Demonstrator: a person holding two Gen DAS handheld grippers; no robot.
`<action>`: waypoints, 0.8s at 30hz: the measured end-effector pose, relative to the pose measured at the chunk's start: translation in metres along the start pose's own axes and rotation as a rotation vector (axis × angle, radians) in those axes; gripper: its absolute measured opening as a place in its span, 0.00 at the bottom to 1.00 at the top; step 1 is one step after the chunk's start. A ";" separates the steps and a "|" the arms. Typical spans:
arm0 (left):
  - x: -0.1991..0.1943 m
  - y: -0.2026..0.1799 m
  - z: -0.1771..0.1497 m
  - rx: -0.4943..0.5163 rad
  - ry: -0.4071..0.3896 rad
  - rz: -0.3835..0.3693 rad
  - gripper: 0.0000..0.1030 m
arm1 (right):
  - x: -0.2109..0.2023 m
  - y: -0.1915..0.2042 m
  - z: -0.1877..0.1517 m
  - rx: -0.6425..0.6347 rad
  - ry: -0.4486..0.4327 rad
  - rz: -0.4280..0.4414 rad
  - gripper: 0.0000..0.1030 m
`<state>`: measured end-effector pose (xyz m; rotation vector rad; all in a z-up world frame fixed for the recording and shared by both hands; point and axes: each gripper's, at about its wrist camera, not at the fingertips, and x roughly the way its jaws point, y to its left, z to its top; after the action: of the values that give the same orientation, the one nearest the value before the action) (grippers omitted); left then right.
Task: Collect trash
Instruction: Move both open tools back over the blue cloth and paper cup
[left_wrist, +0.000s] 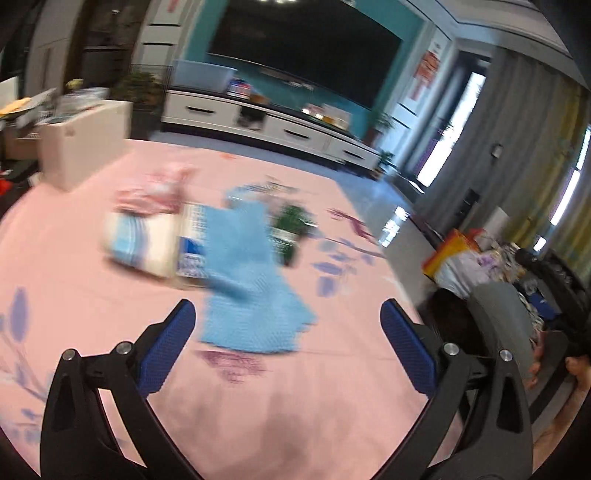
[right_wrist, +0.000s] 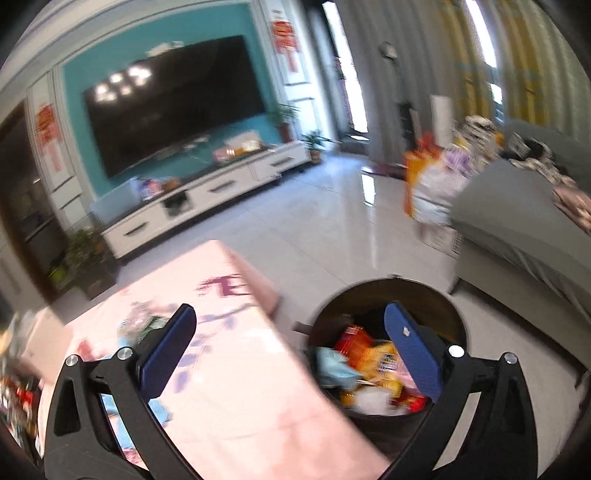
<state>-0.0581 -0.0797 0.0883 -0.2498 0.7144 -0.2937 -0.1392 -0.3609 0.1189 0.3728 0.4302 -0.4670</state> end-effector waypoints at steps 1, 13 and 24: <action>-0.003 0.012 0.000 0.002 -0.010 0.025 0.97 | -0.001 0.008 -0.001 -0.015 -0.007 0.020 0.97; 0.000 0.092 -0.016 -0.019 0.023 0.081 0.97 | 0.031 0.135 -0.076 -0.250 0.023 0.273 0.97; 0.000 0.104 -0.019 -0.091 -0.049 0.079 0.97 | 0.051 0.160 -0.114 -0.325 0.095 0.287 0.97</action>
<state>-0.0527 0.0147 0.0413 -0.3134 0.6880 -0.1791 -0.0530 -0.1961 0.0378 0.1379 0.5270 -0.0961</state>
